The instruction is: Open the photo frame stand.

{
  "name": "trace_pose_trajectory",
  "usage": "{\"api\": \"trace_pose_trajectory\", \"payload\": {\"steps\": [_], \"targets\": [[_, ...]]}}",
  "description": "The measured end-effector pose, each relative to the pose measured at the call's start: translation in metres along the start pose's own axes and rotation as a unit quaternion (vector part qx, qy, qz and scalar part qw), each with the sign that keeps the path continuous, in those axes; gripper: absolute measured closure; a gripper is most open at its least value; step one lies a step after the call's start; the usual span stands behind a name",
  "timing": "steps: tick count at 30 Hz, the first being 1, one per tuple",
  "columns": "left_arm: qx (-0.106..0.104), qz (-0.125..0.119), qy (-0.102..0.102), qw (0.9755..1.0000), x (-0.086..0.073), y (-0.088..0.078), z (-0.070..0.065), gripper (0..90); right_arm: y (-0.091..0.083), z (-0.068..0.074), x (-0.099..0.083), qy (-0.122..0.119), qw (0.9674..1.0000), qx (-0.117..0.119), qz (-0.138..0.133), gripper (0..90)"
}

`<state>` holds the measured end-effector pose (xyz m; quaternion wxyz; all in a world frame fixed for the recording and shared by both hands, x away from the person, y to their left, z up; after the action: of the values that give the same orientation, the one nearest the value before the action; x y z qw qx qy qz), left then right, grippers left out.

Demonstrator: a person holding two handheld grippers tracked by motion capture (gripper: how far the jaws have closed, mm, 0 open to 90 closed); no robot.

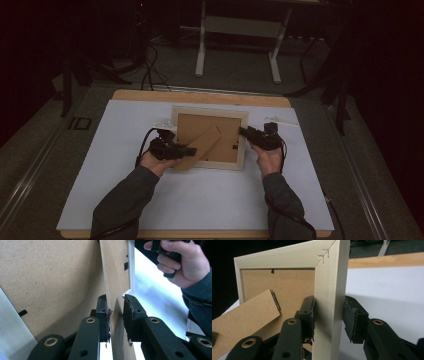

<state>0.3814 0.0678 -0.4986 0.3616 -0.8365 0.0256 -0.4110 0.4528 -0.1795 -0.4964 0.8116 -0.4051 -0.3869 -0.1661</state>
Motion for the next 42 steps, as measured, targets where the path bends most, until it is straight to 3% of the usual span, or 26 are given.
{"api": "trace_pose_trajectory", "payload": {"steps": [17, 27, 42], "targets": [[0.029, -0.005, 0.006, 0.9996, 0.011, 0.002, 0.005, 78.0, 0.000, 0.003, 0.014, -0.039, 0.9986, -0.030, -0.019, 62.8], [0.017, -0.002, 0.005, 0.9998, 0.006, 0.003, 0.001, 78.4, -0.006, 0.008, 0.011, -0.067, 0.9968, -0.029, -0.033, 62.7], [0.027, 0.011, 0.011, 0.9995, 0.012, 0.017, -0.003, 75.9, -0.011, 0.012, 0.009, -0.087, 0.9953, -0.029, -0.031, 62.6]]}}
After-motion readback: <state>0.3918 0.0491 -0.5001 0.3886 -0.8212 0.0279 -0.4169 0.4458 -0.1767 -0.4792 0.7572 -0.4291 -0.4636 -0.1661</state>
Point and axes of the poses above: each handheld gripper's, and its own axes: y roughly forward along the jaws, x roughly out of its top, z roughly to its left, the point moved 7 cm from there along y, roughly forward along the jaws, and after that the axes turned 7 degrees about z, right-handed, at the moved point
